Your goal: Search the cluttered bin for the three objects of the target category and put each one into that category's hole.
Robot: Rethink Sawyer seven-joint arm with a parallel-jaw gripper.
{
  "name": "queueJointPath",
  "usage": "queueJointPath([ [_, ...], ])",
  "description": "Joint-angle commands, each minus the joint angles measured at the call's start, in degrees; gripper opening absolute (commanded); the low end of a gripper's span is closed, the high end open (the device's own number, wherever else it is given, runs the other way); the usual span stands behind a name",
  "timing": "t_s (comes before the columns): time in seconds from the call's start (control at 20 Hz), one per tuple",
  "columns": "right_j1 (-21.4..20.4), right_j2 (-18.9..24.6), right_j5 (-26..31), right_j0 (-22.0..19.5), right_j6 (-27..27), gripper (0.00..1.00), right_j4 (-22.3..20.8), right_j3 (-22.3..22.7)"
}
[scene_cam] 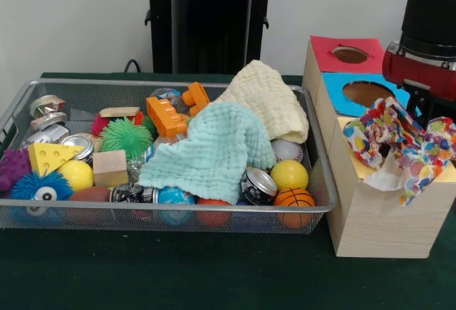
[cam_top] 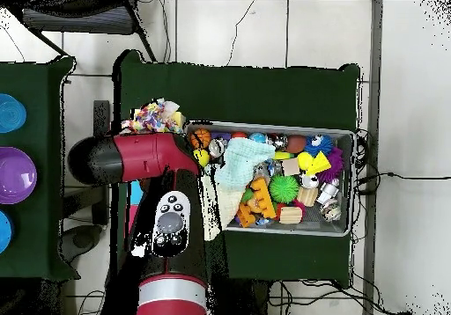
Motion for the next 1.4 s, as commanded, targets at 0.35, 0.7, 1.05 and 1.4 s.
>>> queueJointPath([
  [0.35, 9.5, -1.6, -3.0, -4.2, 4.7, 0.0, -0.4, -6.3],
  [0.7, 10.0, -1.3, 6.9, -4.8, 2.4, 0.0, -0.3, -6.4],
  [1.05, 7.6, -1.2, 11.5, -3.7, 3.6, 0.0, 0.6, -2.8],
  [1.4, 9.3, 1.2, 10.8, -2.9, 5.2, 0.0, 2.7, -2.2],
])
